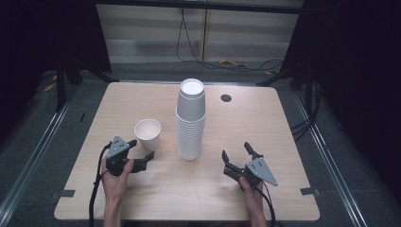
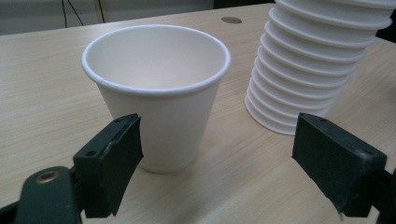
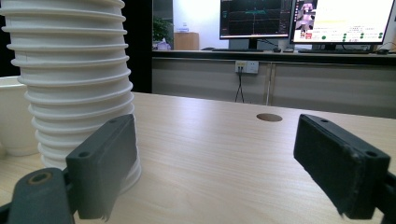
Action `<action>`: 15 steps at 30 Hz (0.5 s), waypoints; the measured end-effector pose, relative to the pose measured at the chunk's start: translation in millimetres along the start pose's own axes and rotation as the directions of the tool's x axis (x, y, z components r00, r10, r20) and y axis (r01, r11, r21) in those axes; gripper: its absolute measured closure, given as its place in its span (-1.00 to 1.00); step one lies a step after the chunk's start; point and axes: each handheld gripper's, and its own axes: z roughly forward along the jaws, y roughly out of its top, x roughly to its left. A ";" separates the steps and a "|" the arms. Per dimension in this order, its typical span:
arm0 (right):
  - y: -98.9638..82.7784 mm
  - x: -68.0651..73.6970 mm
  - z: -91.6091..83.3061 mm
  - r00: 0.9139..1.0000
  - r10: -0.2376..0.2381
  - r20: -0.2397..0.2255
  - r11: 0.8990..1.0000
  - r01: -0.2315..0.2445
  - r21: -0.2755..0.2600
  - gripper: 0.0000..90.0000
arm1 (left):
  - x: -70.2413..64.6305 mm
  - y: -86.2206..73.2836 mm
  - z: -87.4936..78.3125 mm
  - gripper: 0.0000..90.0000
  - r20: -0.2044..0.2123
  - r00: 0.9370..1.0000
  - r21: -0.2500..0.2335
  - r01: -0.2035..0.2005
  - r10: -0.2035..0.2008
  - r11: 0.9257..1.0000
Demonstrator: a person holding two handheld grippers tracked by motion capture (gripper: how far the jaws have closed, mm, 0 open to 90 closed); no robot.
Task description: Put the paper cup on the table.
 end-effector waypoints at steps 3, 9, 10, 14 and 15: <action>0.0 0.0 0.0 1.000 0.001 -0.001 1.000 -0.001 0.002 -0.70 | -7.7 -2.9 -2.5 -0.65 0.003 1.000 -0.023 -0.009 0.009 1.000; 0.0 0.0 0.0 1.000 0.002 -0.004 1.000 -0.002 -0.001 -0.70 | -21.8 -6.3 -5.1 -0.65 0.015 1.000 -0.043 -0.012 0.013 0.999; 0.0 0.0 -0.1 1.000 0.002 -0.003 1.000 -0.002 0.001 -0.70 | -24.7 -6.0 -6.1 -0.65 0.010 1.000 -0.058 -0.020 0.020 0.998; -0.1 -0.1 0.0 1.000 0.003 -0.005 1.000 -0.003 -0.001 -0.70 | -36.0 -6.3 -7.8 -0.65 0.027 1.000 -0.128 -0.010 0.014 0.992; -0.1 -0.2 0.1 1.000 0.001 -0.005 1.000 -0.001 -0.003 -0.70 | -39.5 -8.0 -6.8 -0.65 0.013 1.000 -0.132 -0.010 0.012 0.991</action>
